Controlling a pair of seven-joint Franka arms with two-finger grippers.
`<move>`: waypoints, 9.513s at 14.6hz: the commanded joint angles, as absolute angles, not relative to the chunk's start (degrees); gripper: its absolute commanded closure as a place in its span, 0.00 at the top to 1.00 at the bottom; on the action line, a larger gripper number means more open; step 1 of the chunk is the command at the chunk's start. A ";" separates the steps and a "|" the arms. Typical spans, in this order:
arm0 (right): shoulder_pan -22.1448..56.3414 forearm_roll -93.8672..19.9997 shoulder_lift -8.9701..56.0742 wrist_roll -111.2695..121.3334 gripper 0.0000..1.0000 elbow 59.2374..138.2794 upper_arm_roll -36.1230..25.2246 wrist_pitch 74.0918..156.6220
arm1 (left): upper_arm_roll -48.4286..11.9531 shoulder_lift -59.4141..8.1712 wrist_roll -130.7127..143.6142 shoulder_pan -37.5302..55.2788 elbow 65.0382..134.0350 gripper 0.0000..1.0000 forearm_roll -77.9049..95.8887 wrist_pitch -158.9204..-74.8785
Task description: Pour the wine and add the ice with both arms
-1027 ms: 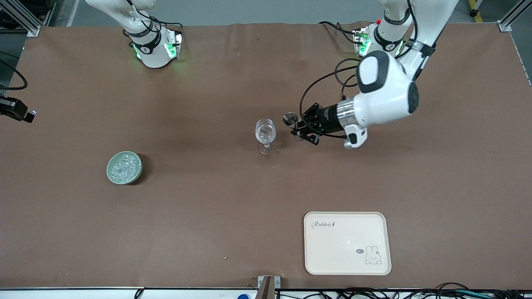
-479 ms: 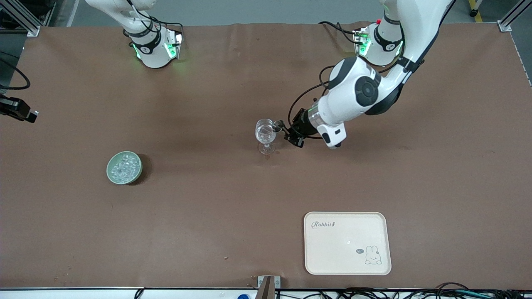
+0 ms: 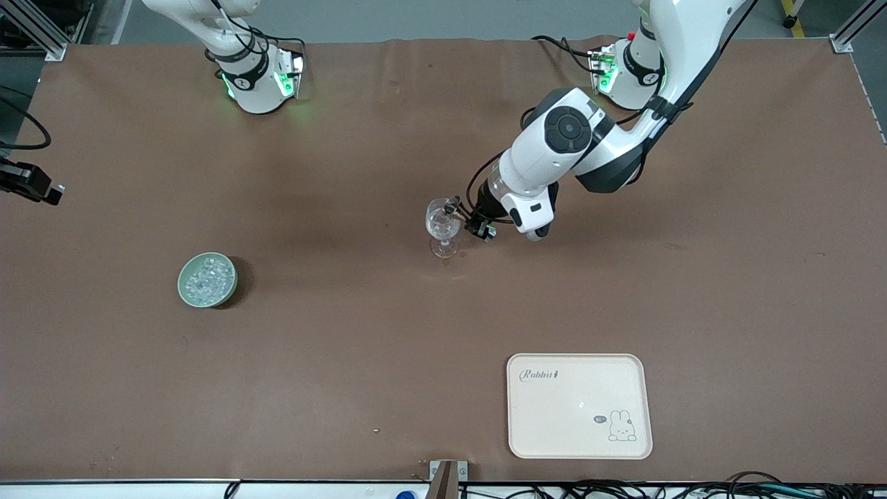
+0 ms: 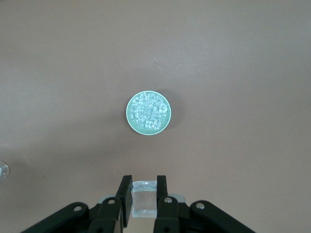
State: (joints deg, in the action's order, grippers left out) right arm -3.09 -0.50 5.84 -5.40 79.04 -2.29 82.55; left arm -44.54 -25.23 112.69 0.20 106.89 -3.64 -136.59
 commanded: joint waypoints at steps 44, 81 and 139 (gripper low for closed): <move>23.19 2.53 21.34 -68.87 0.00 79.45 16.35 103.61 | 1.13 -35.93 58.12 3.08 92.72 0.01 71.68 -125.51; 32.08 7.82 31.99 -79.01 0.25 80.60 18.37 108.98 | -3.78 -55.20 53.00 -4.21 73.74 1.00 78.72 -126.48; 0.44 -0.09 2.90 -4.75 1.00 82.27 -7.29 85.52 | -3.69 0.96 5.98 3.96 91.93 1.00 -0.44 -92.45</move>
State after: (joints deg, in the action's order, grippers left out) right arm 0.45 -0.15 4.67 -4.90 80.48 -7.57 85.32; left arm -2.89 -0.77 5.67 4.58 90.16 0.25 -91.06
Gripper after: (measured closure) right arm 0.000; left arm 0.000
